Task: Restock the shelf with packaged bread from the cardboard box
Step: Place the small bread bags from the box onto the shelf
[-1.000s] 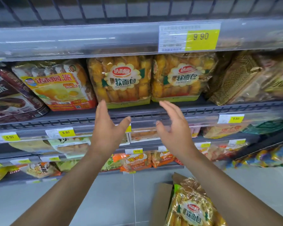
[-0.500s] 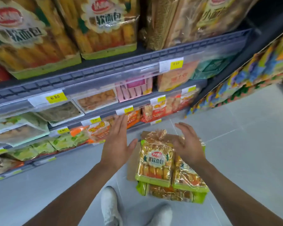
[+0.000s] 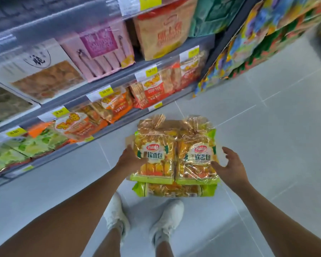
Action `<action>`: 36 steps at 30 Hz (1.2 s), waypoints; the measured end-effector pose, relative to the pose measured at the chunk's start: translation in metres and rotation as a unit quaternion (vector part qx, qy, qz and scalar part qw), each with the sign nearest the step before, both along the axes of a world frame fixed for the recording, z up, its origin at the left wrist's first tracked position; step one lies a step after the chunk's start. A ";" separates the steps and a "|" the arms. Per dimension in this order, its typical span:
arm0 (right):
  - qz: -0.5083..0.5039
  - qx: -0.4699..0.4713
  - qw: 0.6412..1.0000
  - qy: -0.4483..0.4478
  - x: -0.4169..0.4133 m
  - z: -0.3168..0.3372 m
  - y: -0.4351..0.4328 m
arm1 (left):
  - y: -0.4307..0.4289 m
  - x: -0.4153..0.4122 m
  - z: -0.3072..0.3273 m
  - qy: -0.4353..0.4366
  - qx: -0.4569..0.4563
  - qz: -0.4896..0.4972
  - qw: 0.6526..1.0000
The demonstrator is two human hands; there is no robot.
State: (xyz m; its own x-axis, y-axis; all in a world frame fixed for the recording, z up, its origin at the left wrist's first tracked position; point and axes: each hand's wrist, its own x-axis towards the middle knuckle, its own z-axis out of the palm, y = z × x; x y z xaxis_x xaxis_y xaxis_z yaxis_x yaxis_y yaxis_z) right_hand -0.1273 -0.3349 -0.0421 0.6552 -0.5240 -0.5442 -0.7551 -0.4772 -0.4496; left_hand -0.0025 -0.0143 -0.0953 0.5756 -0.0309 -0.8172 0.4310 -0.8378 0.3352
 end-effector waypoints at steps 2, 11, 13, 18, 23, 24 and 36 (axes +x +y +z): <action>-0.009 -0.001 1.000 0.006 -0.006 -0.011 -0.009 | -0.011 0.004 -0.008 0.026 0.009 0.054 0.998; -0.039 0.038 0.997 0.046 -0.012 -0.048 -0.028 | -0.011 0.010 -0.045 0.072 -0.028 0.156 0.985; -0.041 0.048 0.996 0.057 -0.009 -0.052 -0.029 | -0.011 0.010 -0.039 0.089 -0.058 0.137 0.985; -0.057 0.080 0.991 0.089 0.001 -0.058 -0.028 | -0.005 0.010 -0.022 0.099 -0.073 0.131 0.984; -0.056 0.092 0.988 0.112 0.008 -0.064 -0.026 | 0.006 0.008 -0.007 0.068 -0.074 0.105 0.989; -0.061 0.093 0.987 0.115 0.008 -0.066 -0.026 | 0.008 0.006 -0.006 0.072 -0.085 0.112 0.988; -0.037 0.108 0.982 0.147 0.013 -0.051 -0.017 | 0.025 -0.010 0.011 0.009 -0.083 0.097 0.992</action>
State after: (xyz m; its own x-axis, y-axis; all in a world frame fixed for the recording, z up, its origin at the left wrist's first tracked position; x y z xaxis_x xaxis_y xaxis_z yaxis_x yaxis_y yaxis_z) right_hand -0.1144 -0.3517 -0.0933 0.4175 -0.4152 -0.8082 -0.8965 -0.3334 -0.2919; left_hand -0.0123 0.0104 -0.0840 0.5687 -0.0552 -0.8207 0.5862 -0.6727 0.4515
